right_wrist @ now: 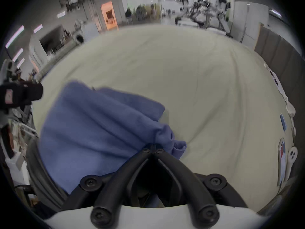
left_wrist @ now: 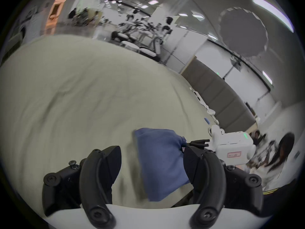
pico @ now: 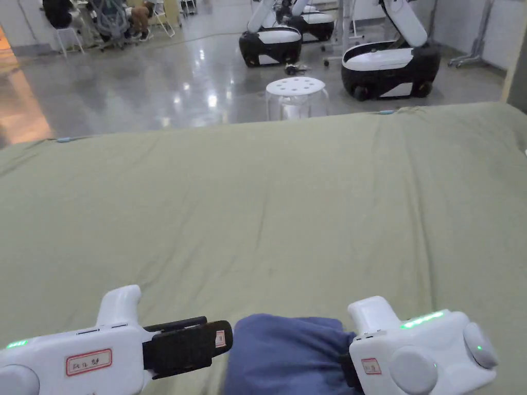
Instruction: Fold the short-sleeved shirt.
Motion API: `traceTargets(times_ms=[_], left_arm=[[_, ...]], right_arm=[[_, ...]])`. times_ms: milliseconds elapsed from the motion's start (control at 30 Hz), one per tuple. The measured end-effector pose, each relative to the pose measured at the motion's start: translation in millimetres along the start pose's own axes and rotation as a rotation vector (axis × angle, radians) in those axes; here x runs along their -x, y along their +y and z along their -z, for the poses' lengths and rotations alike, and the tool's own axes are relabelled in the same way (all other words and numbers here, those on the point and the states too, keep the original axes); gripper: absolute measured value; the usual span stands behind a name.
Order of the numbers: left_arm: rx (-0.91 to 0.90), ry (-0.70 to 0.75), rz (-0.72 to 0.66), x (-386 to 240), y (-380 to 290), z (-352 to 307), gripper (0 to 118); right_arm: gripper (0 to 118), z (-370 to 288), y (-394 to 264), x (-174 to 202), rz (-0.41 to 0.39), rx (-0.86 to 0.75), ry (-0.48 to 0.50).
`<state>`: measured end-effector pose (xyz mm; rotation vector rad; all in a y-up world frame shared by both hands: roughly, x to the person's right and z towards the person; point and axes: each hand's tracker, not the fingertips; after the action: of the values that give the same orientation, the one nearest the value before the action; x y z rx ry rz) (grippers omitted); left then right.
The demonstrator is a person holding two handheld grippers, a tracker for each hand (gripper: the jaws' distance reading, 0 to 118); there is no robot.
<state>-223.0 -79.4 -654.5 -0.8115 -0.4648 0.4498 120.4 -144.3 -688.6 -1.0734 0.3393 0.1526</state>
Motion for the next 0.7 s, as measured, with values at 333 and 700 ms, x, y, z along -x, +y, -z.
traceTargets(times_ms=[333,700], left_arm=[[0.116,-0.238,-0.270,54,-29,61,79],[0.188,-0.271,-0.259,28,-34,122,27]], right_arm=[[0,-10,8,19,-0.083,-0.001,-0.096],[0,-12,0,12,-0.025,-0.042,-0.061]])
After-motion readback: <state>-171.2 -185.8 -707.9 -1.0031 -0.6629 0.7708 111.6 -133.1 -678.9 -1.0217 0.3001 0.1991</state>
